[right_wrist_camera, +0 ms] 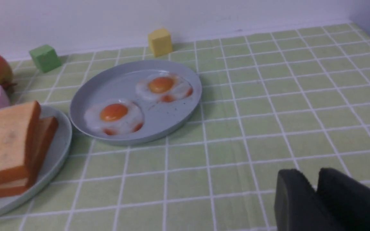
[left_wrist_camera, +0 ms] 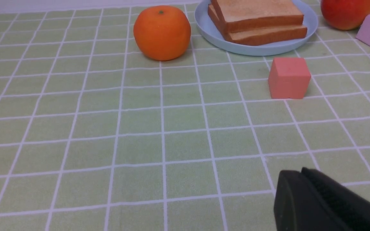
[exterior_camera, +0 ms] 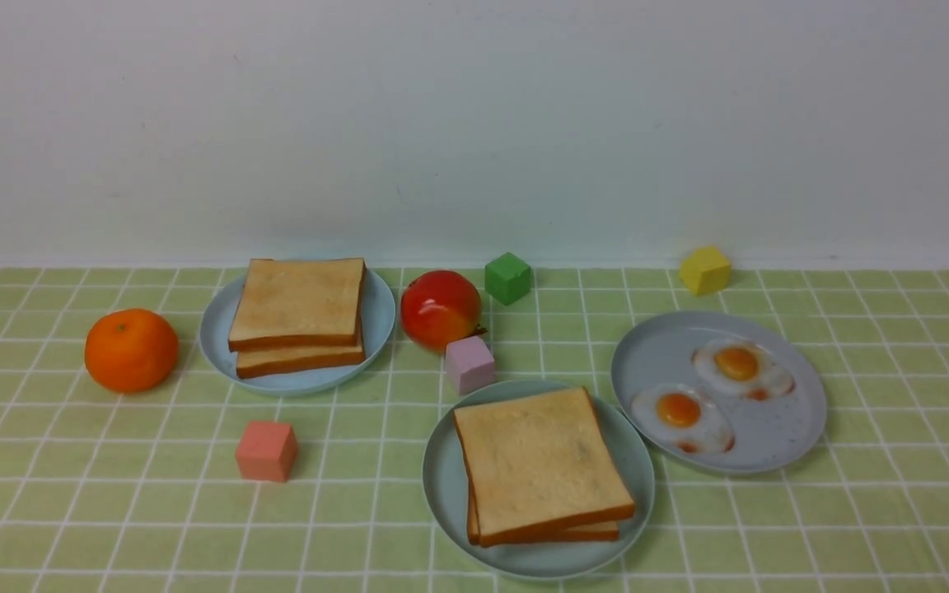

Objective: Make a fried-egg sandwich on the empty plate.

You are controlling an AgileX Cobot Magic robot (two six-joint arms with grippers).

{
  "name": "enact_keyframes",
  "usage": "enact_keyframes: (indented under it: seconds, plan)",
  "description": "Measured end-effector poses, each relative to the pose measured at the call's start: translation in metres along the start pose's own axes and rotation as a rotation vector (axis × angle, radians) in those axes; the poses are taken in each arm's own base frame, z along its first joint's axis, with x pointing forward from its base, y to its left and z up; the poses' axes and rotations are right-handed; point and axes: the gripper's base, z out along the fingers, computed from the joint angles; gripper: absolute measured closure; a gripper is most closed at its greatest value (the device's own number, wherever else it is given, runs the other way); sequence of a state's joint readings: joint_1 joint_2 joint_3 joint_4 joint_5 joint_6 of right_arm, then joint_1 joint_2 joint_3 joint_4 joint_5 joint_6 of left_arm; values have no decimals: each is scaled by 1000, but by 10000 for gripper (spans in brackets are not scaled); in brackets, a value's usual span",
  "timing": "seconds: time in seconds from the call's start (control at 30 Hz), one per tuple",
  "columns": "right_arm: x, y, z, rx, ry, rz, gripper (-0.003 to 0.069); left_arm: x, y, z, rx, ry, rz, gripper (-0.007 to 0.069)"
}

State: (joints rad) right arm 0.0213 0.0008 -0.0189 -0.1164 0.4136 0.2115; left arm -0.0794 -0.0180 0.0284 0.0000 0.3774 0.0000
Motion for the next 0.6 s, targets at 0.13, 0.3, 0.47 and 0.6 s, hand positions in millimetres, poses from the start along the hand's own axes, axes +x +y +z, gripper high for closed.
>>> enact_keyframes:
  seconds: [0.13, 0.3, 0.47, 0.6]
  plan:
    - [9, -1, 3, 9, 9, 3, 520, 0, 0, 0, 0, 2, 0, 592]
    - [8, -1, 3, 8, 1, 2, 509, 0, 0, 0, 0, 1, 0, 587]
    - [9, -1, 3, 8, 1, 2, 505, 0, 0, 0, 0, 1, 0, 587]
    - [9, -1, 3, 7, 0, 2, 500, 0, 0, 0, 0, 1, 0, 587]
